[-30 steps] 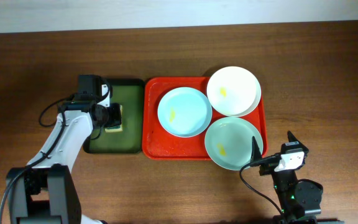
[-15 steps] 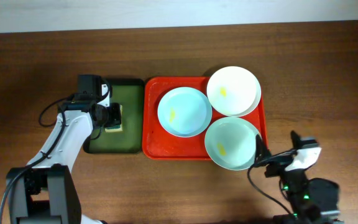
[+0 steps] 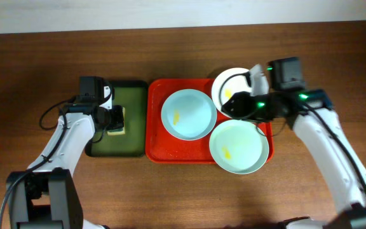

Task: Clean dirty plates on tray and stack at the side
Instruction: 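Move the right gripper to the light-blue plate's rim and grip it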

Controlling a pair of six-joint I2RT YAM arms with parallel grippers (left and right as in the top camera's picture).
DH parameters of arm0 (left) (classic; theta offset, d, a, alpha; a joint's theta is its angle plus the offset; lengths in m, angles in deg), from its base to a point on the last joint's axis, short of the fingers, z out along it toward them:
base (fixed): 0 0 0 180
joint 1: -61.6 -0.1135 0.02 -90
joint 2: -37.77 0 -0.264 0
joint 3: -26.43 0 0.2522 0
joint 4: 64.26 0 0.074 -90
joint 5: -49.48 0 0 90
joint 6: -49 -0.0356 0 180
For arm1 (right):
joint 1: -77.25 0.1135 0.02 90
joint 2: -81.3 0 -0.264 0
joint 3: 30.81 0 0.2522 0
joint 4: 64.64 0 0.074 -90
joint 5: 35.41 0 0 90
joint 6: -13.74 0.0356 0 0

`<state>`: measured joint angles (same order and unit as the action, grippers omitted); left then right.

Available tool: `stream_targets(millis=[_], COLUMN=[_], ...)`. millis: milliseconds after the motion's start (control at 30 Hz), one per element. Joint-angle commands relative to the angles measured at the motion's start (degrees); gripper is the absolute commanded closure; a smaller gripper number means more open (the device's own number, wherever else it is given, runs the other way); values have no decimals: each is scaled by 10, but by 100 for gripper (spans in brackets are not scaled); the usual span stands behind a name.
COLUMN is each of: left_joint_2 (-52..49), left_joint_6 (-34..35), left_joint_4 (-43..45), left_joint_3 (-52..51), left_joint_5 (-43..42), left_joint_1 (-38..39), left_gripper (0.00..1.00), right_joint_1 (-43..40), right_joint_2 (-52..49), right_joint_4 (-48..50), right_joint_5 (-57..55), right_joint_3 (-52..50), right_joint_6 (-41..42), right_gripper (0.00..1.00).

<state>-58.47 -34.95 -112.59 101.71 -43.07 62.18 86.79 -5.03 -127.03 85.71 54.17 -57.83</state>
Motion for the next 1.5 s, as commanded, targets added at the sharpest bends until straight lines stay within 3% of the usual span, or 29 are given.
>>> stream_targets(millis=[0, 167, 267, 367, 400, 500, 567, 700, 1233, 1367, 1467], left_joint_2=[-3, -3, -3, -3, -3, -3, -3, -3, -3, -3, -3], left_joint_6=[-1, -1, -1, -1, -1, -1, -1, -1, -1, -1, -1], left_joint_4=[1, 11, 20, 20, 21, 23, 24, 25, 24, 24, 24], left_joint_3=[5, 5, 5, 5, 5, 5, 5, 5, 5, 5, 5], left_joint_5=[0, 0, 0, 0, 0, 0, 0, 0, 0, 0, 0], left_joint_1=[0, 0, 0, 0, 0, 0, 0, 0, 0, 0, 0], left_gripper=[66, 66, 64, 64, 63, 64, 63, 63, 61, 61, 60], right_joint_1=[54, 85, 85, 87, 89, 89, 89, 92, 123, 123, 123], right_joint_2=[-41, -62, -70, -92, -108, -168, -192, -209, -228, -237, -237], right_joint_4=[12, 78, 110, 106, 108, 130, 149, 165, 166, 170, 166], right_joint_5=[-160, -316, -320, -310, -309, -301, -295, -251, -294, -294, -294], right_joint_3=[6, 6, 6, 3, 3, 3, 3, 3, -6, -6, -6], right_joint_6=[27, 35, 35, 35, 35, 35, 35, 36, 63, 63, 63], right_gripper=[53, 50, 33, 32, 33, 60, 61, 77, 80, 89, 89])
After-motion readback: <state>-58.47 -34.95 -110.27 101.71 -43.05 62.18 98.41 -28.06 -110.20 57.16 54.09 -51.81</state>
